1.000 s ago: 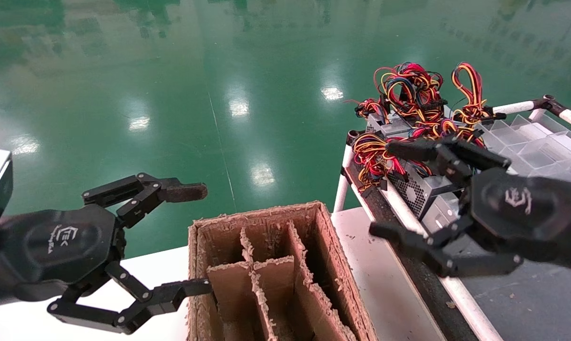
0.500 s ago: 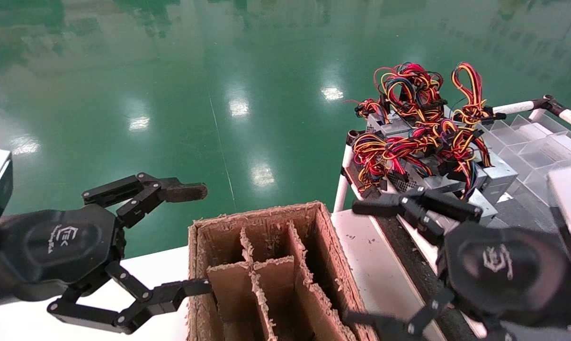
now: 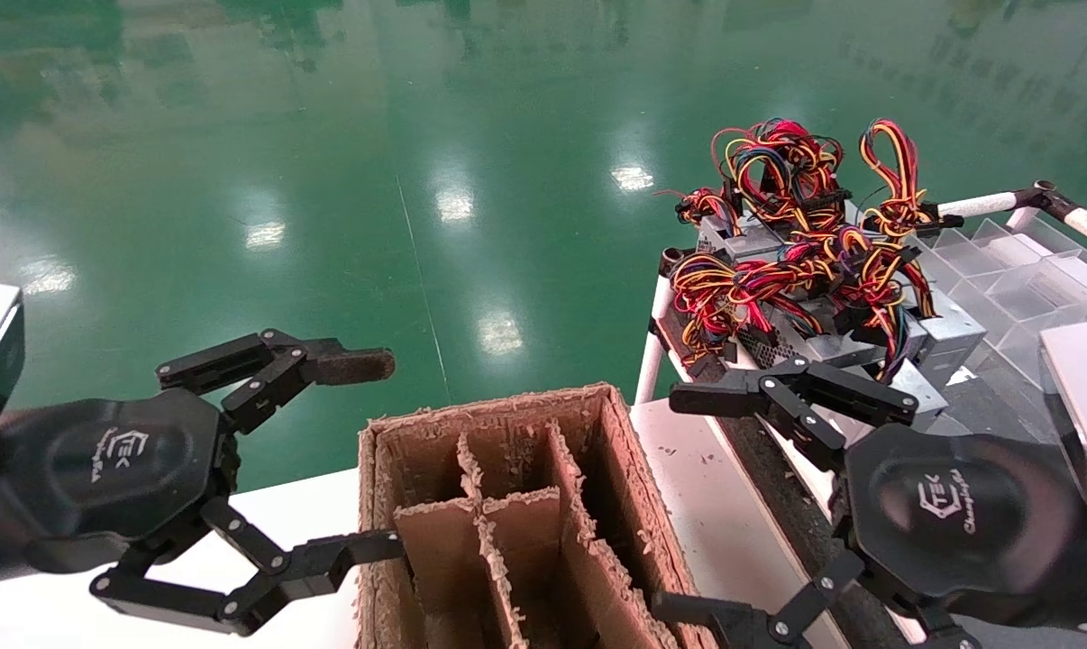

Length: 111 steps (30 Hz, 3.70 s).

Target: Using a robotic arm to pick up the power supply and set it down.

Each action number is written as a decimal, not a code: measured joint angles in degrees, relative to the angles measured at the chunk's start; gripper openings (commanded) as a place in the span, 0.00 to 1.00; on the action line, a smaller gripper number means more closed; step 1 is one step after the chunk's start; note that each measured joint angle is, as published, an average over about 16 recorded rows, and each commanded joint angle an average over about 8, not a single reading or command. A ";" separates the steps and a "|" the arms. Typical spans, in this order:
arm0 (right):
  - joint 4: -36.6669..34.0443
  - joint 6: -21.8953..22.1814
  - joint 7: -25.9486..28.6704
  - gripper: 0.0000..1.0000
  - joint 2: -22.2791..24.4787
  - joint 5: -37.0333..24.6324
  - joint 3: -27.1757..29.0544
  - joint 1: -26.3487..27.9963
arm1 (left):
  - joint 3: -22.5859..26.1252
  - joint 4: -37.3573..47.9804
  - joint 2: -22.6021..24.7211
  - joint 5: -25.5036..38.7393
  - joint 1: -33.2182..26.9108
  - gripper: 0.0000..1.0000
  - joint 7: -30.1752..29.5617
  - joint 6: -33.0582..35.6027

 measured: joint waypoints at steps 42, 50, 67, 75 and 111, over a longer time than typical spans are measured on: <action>-0.61 0.26 -0.24 1.00 0.00 0.28 -0.17 0.22 | 0.00 0.00 0.00 0.00 0.00 1.00 0.00 0.00; -0.62 0.26 -0.24 1.00 0.00 0.29 -0.18 0.22 | 0.00 0.00 0.00 0.00 0.00 1.00 0.00 0.00; -0.62 0.26 -0.24 1.00 0.00 0.29 -0.18 0.22 | 0.00 0.00 0.00 0.00 0.00 1.00 0.00 0.00; -0.62 0.26 -0.24 1.00 0.00 0.29 -0.18 0.22 | 0.00 0.00 0.00 0.00 0.00 1.00 0.00 0.00; -0.62 0.26 -0.24 1.00 0.00 0.29 -0.18 0.22 | 0.00 0.00 0.00 0.00 0.00 1.00 0.00 0.00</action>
